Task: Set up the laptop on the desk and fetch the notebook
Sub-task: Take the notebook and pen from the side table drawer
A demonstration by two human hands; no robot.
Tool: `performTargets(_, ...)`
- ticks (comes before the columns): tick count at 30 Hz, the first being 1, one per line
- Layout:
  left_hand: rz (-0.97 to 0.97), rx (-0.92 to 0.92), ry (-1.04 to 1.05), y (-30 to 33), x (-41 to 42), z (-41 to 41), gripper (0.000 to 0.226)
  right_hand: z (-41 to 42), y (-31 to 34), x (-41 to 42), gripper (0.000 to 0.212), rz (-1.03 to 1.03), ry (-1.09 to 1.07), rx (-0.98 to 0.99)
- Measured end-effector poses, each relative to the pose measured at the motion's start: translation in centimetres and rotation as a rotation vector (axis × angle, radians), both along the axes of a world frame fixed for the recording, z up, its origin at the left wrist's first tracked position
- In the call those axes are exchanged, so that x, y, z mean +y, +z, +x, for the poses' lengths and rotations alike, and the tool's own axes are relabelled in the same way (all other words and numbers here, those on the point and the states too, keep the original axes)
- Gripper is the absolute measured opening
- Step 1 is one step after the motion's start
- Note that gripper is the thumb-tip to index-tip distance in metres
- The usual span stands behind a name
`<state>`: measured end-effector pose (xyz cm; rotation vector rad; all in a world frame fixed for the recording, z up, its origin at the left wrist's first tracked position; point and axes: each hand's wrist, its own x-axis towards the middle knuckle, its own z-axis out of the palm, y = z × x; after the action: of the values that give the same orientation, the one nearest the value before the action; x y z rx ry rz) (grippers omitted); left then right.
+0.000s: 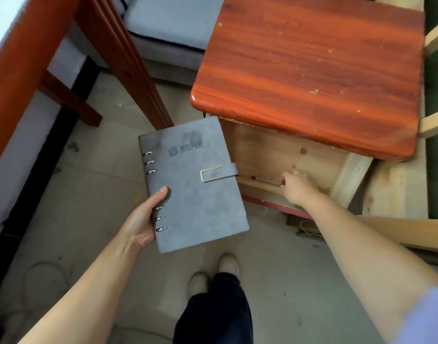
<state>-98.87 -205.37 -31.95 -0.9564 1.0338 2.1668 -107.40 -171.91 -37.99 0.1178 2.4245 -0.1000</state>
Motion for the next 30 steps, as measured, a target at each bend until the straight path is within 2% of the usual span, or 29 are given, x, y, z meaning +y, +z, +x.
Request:
performTargets(5,0.025,-0.016,0.008,-0.6,1.2,0.6,0.041,-0.5,0.5,0.1,0.012,0.004,0.083,0.028)
performTargets(7,0.031,-0.034,0.012,-0.6,1.2,1.0,0.039,-0.1,1.6,-0.2,0.013,-0.094,0.035,0.111)
performTargets(10,0.009,-0.015,-0.073,0.4,0.3,1.6,0.023,1.9,4.4,-0.6,0.012,-0.318,-0.108,0.212)
performTargets(12,-0.012,0.022,-0.202,1.2,-0.7,1.8,0.047,4.4,6.5,-0.3,0.012,-0.482,-0.217,0.274)
performTargets(14,-0.035,0.064,-0.387,2.0,-1.5,1.6,0.062,7.6,7.7,0.0,0.008,-0.635,-0.423,0.341)
performTargets(17,-0.025,0.091,-0.704,3.2,-1.4,0.5,0.055,12.9,7.1,-0.7,0.026,-0.925,-1.055,0.257)
performTargets(18,-0.088,0.117,-0.839,3.3,-0.7,0.2,0.046,14.3,6.4,-1.3,0.03,-0.989,-1.256,0.219)
performTargets(20,-0.431,0.283,-1.265,2.7,1.4,-0.2,0.03,16.2,5.0,-2.4,0.026,-1.05,-1.541,0.198)
performTargets(22,-0.783,0.551,-1.687,1.5,3.9,-0.4,0.025,16.3,3.9,-3.5,0.027,-1.14,-1.8,0.173)
performTargets(24,-0.972,0.671,-1.968,0.0,6.2,-0.2,0.03,15.4,3.0,-3.9,0.039,-1.331,-2.08,0.156)
performTargets(26,-1.133,0.732,-2.059,-1.4,7.2,-0.4,0.034,13.7,3.1,-4.2,0.046,-1.501,-2.204,0.159)
performTargets(30,-1.322,0.811,-1.86,-2.5,8.2,-2.5,0.036,10.9,3.4,-3.7,0.048,-1.642,-2.245,0.245)
